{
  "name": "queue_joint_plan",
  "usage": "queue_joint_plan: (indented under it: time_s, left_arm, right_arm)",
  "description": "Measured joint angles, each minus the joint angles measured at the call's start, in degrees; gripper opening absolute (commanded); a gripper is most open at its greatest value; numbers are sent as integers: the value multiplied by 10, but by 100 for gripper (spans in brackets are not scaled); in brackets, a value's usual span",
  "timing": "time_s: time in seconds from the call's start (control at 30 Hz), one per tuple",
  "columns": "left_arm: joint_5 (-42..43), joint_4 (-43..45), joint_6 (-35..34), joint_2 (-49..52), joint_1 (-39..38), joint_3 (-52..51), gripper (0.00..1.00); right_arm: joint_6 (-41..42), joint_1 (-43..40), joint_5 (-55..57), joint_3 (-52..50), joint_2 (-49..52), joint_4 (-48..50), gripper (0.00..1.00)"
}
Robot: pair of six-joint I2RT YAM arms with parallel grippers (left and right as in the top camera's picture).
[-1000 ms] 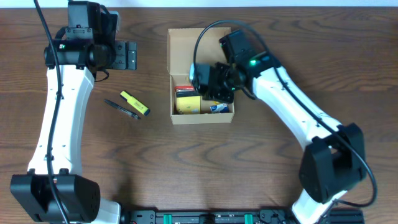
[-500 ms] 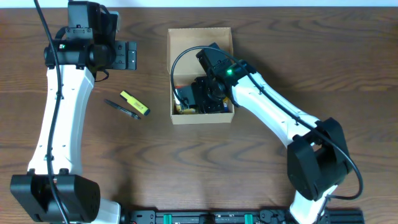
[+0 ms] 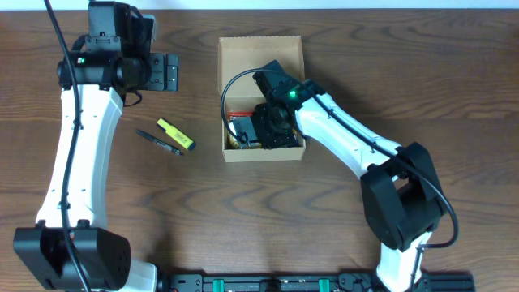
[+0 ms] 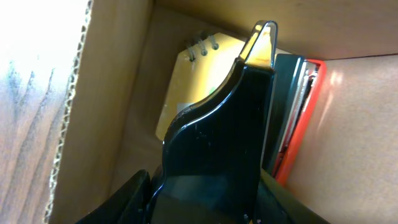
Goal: Pack container
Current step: 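Carry the dispenser with the right gripper and lower it into the box, then open the right gripper and raise it back to the upper right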
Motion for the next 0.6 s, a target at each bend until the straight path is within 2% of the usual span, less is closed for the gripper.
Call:
queue_joint_plan:
  time_s: [0.1, 0.17, 0.23, 0.27, 0.3, 0.6]
  left_arm:
    - [0, 0, 0, 0, 0, 0, 96]
    - [0, 1, 0, 0, 0, 0, 95]
    - [0, 3, 0, 0, 0, 0, 95]
    - [0, 3, 0, 0, 0, 0, 95]
    - [0, 4, 0, 0, 0, 0, 96]
    - [0, 12, 0, 0, 0, 0, 95]
  right_arm:
    - [-2, 0, 0, 0, 0, 2, 34]
    - [-2, 0, 1, 0, 0, 3, 43]
    - [-2, 0, 1, 0, 0, 3, 45]
    - [-2, 0, 1, 0, 0, 3, 52]
    - [-2, 0, 1, 0, 0, 3, 65]
    - [-7, 0, 2, 0, 0, 5, 71]
